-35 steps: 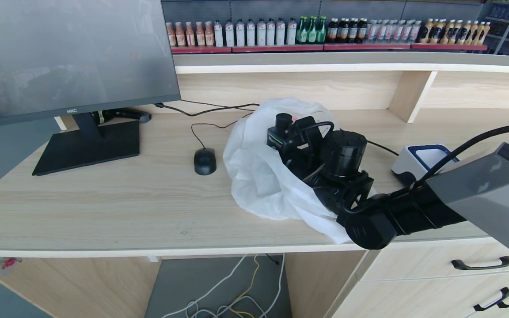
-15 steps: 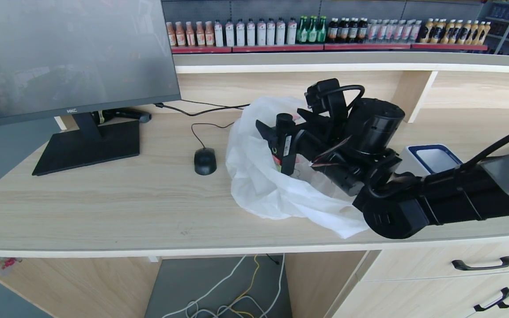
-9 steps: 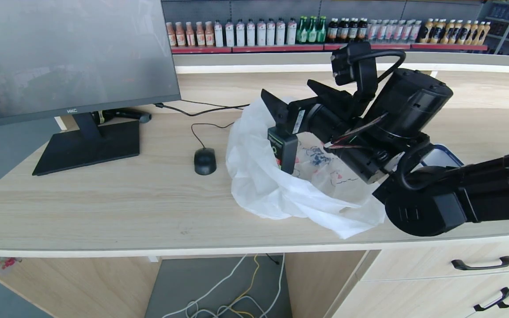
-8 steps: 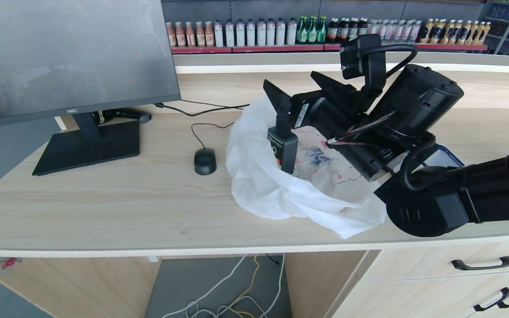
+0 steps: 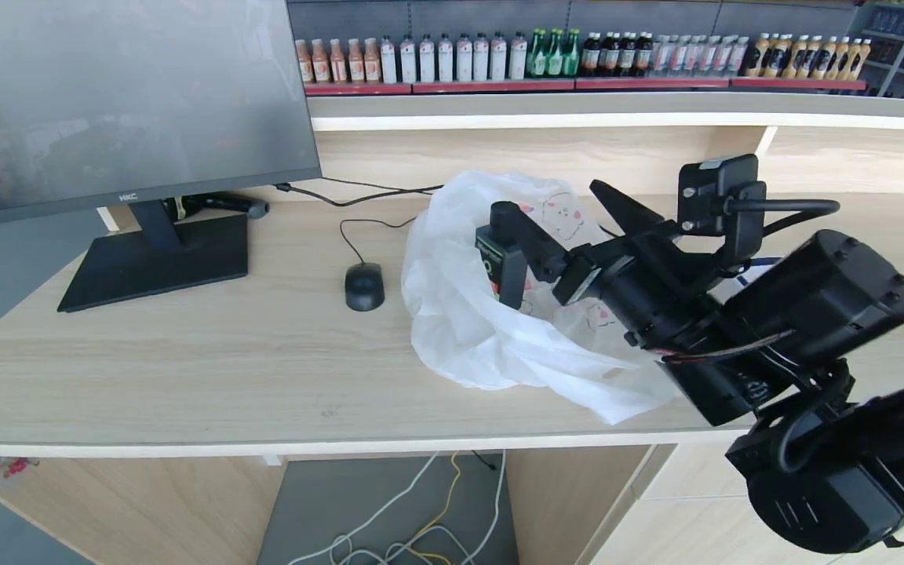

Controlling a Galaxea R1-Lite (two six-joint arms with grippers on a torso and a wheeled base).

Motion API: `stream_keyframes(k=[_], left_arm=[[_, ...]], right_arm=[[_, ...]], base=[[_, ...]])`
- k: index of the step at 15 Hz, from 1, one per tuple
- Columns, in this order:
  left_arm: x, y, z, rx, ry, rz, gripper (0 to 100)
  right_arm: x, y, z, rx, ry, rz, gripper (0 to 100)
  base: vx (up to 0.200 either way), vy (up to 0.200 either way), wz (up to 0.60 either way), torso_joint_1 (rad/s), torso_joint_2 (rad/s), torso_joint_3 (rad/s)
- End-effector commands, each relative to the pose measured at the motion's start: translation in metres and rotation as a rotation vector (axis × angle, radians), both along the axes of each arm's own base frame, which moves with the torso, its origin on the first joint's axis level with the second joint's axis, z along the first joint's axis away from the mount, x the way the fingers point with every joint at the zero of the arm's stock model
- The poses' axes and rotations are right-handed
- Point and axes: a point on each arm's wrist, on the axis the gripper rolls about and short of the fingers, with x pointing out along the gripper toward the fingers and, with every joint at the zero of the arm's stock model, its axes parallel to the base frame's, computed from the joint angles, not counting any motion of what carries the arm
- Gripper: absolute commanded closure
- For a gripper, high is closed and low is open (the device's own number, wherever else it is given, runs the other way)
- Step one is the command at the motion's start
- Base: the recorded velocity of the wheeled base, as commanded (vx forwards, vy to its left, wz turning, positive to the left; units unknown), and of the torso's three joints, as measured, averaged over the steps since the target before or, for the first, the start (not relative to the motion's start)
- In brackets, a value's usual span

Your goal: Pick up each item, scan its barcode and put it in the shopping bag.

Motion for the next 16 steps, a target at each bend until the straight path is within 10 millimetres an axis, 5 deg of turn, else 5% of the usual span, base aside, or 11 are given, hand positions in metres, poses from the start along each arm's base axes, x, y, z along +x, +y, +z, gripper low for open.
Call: stream_keyframes(k=[1, 8, 12, 16], left_arm=[[0.0, 0.0, 0.0, 0.005, 0.0, 0.0, 0], [0.0, 0.0, 0.0, 0.003, 0.0, 0.0, 0], [0.0, 0.0, 0.0, 0.0, 0.0, 0.0, 0], [0.0, 0.0, 0.0, 0.003, 0.001, 0.0, 0]], right_arm=[[-0.031, -0.022, -0.006, -0.02, 0.046, 0.008, 0], [-0.038, -0.03, -0.005, 0.045, 0.087, -0.022, 0], [-0.043, -0.033, -0.002, 0.05, 0.083, -0.023, 0], [-0.046, -0.038, -0.001, 0.048, 0.078, -0.033, 0]], base=[[0.0, 0.0, 0.0, 0.0, 0.0, 0.0], [0.0, 0.0, 0.0, 0.0, 0.0, 0.0], [-0.2, 0.0, 0.0, 0.011, 0.0, 0.0], [0.0, 0.0, 0.0, 0.0, 0.0, 0.0]])
